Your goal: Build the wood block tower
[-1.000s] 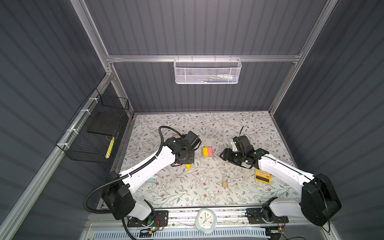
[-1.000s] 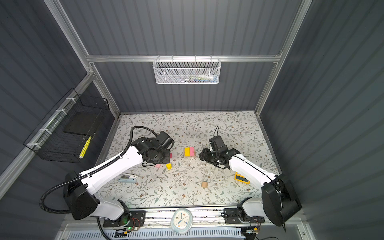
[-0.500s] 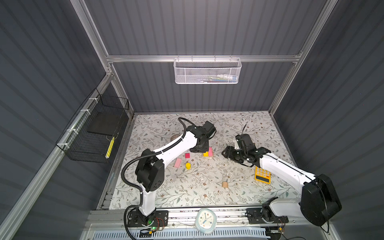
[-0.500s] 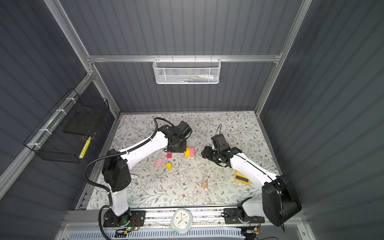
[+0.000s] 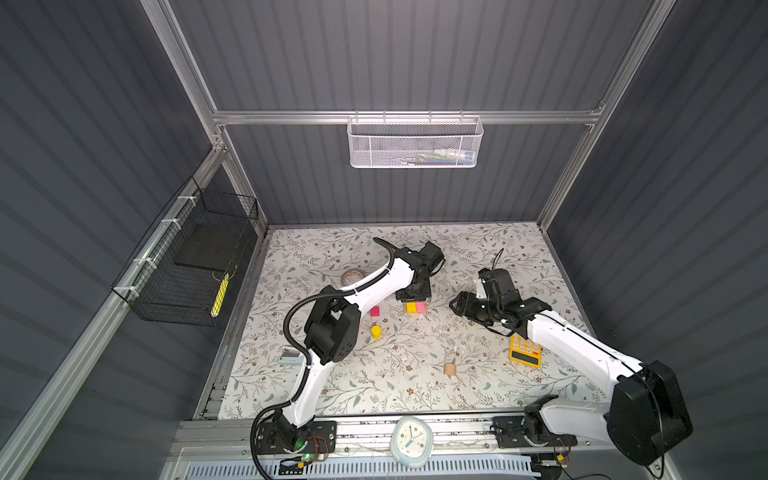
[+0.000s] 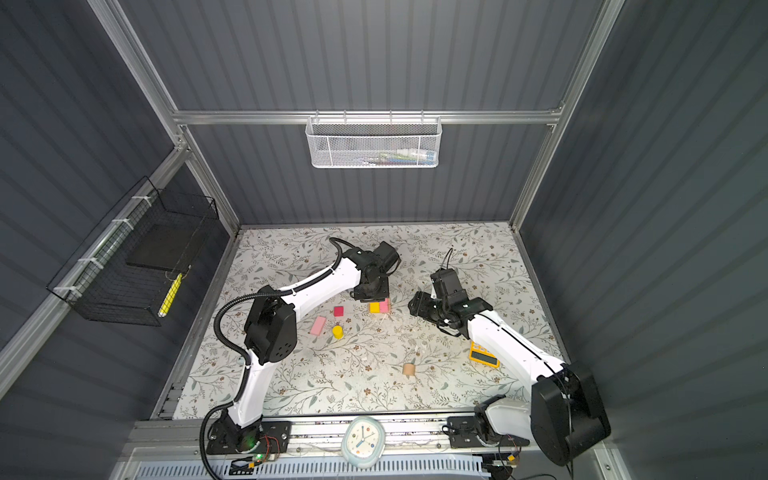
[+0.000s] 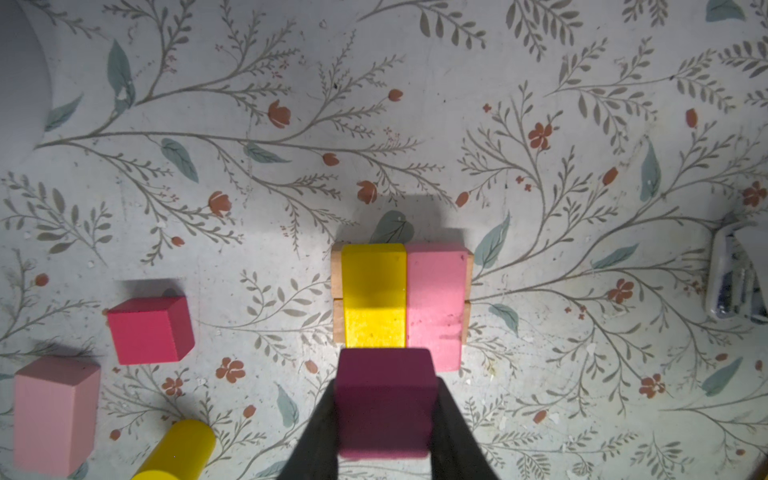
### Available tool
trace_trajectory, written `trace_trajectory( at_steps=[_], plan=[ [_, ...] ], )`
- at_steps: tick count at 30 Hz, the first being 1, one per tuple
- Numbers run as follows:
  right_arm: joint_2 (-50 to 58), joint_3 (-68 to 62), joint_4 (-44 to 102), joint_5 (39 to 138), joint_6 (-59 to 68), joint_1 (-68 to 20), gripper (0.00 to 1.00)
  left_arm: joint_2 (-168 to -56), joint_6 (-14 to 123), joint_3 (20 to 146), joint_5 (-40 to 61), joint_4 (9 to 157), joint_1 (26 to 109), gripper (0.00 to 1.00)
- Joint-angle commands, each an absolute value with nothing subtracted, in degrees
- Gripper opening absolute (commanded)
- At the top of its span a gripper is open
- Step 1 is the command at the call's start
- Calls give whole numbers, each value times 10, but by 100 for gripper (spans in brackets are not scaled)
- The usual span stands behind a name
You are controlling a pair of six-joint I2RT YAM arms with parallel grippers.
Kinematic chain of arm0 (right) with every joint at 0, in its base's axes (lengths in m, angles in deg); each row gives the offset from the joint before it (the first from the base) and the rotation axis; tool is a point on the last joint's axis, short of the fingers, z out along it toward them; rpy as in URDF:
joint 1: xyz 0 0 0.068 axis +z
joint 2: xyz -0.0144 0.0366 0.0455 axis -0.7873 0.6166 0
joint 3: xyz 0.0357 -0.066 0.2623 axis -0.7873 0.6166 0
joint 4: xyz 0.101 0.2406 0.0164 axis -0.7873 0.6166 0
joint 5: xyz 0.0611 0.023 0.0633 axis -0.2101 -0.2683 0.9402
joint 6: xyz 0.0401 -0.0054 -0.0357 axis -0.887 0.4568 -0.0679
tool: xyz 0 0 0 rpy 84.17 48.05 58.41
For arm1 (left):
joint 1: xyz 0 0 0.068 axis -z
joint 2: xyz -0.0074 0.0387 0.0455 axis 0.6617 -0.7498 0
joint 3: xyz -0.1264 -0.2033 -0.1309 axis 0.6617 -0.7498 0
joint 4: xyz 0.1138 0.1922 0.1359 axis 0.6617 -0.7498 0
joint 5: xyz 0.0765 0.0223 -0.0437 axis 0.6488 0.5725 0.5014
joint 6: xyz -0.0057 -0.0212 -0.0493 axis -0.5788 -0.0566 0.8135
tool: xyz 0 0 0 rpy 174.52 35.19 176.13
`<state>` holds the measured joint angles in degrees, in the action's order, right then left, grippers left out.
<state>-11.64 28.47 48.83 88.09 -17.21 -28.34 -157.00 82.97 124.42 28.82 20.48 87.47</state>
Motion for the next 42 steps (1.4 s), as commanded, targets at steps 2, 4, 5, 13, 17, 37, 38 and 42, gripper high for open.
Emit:
trace_trajectory(
  at_steps=[2,4,5,13,17,37,38,42],
  plan=[
    [-149,310,487,872,-177,-287,66,-1592,842,1265,282,190,870,0],
    [-157,316,488,871,-179,-289,66,-1602,841,1268,279,193,865,0],
    [-159,318,488,871,-179,-290,66,-1606,841,1269,277,192,864,0],
    [-166,330,488,876,-176,-297,66,-1629,828,1293,278,194,859,0],
    [-163,329,486,879,-176,-299,66,-1634,826,1300,282,185,859,0],
    [-159,331,485,885,-178,-299,66,-1624,830,1290,292,164,859,3],
    [-159,331,484,885,-178,-299,66,-1623,829,1290,291,163,859,4],
    [-158,331,484,884,-179,-299,66,-1624,829,1291,290,165,859,8]
  ],
)
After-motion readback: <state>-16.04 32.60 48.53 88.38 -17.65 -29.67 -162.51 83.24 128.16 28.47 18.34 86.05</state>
